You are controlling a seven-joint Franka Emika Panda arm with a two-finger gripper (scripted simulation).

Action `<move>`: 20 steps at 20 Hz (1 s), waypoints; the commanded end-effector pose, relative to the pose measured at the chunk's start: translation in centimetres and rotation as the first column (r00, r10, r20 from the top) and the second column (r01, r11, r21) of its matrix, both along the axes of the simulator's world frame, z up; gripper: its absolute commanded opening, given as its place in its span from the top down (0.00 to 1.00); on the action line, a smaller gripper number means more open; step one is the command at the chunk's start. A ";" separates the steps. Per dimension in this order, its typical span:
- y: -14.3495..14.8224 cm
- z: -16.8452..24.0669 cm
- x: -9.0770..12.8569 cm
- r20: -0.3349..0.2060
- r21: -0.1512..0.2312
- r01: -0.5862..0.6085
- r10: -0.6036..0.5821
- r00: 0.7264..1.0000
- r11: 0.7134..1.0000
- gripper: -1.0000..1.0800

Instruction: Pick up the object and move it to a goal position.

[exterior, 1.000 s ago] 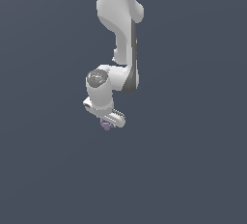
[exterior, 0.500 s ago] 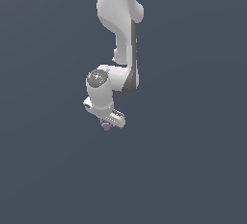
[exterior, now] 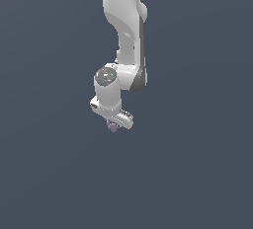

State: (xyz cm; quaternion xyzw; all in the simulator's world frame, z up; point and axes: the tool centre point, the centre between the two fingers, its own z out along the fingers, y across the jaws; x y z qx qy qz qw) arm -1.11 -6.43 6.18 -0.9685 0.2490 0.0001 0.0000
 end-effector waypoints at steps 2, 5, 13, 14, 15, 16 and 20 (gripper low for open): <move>2.3 1.2 -0.3 0.001 0.000 -0.002 0.002 1.000 1.000 1.00; 4.9 2.5 -0.7 0.001 0.000 -0.002 0.002 1.000 1.000 1.00; 13.6 7.1 -2.0 0.001 -0.001 -0.001 0.001 1.000 1.000 1.00; 14.7 7.7 -2.1 0.001 -0.001 -0.001 0.001 1.000 1.000 1.00; 15.7 8.2 -2.2 0.001 -0.001 -0.001 0.001 1.000 1.000 1.00; 16.6 8.7 -2.3 0.001 -0.001 -0.001 0.001 1.000 1.000 1.00; 19.7 10.3 -2.7 0.001 -0.001 -0.001 0.001 1.000 1.000 1.00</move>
